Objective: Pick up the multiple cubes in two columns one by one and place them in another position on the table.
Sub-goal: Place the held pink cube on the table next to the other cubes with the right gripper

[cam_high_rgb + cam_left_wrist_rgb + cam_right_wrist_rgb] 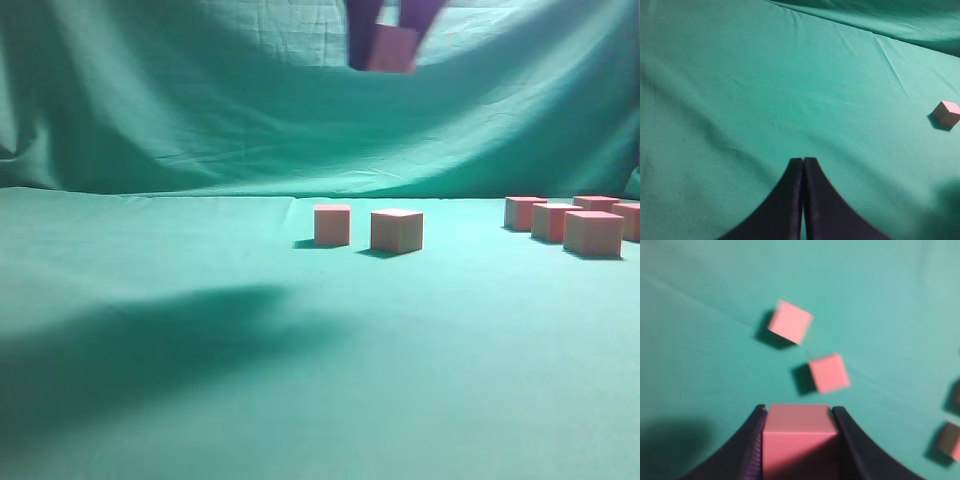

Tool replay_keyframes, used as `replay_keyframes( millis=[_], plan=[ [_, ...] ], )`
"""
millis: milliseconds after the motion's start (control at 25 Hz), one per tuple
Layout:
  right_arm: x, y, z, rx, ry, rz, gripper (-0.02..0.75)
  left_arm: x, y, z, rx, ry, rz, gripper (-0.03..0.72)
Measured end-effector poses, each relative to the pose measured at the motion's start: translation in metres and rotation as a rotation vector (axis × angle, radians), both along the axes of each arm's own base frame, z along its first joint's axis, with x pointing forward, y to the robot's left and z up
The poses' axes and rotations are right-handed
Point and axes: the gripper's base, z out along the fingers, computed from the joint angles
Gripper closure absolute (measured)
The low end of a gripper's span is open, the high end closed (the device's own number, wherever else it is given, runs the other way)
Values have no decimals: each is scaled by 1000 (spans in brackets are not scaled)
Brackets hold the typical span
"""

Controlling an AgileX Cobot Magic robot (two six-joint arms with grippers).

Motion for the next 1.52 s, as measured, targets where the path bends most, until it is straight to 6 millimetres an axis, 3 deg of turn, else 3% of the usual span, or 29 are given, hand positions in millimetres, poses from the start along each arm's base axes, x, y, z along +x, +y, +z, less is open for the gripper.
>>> replay_keyframes(
  millis=[160,320,480,760,1280,1520],
  plan=[
    [7,39,-1,-9,13,59,474,0,0,0,0,0,0,688],
    [24,73,-27,-20,34,87,474,0,0,0,0,0,0,688],
    [40,88,-54,-28,52,87,474,0,0,0,0,0,0,688],
    [50,97,-88,-40,84,54,474,0,0,0,0,0,0,688],
    [58,102,-118,-46,84,17,474,0,0,0,0,0,0,688],
    [60,101,-121,-57,66,17,474,0,0,0,0,0,0,688]
  ],
)
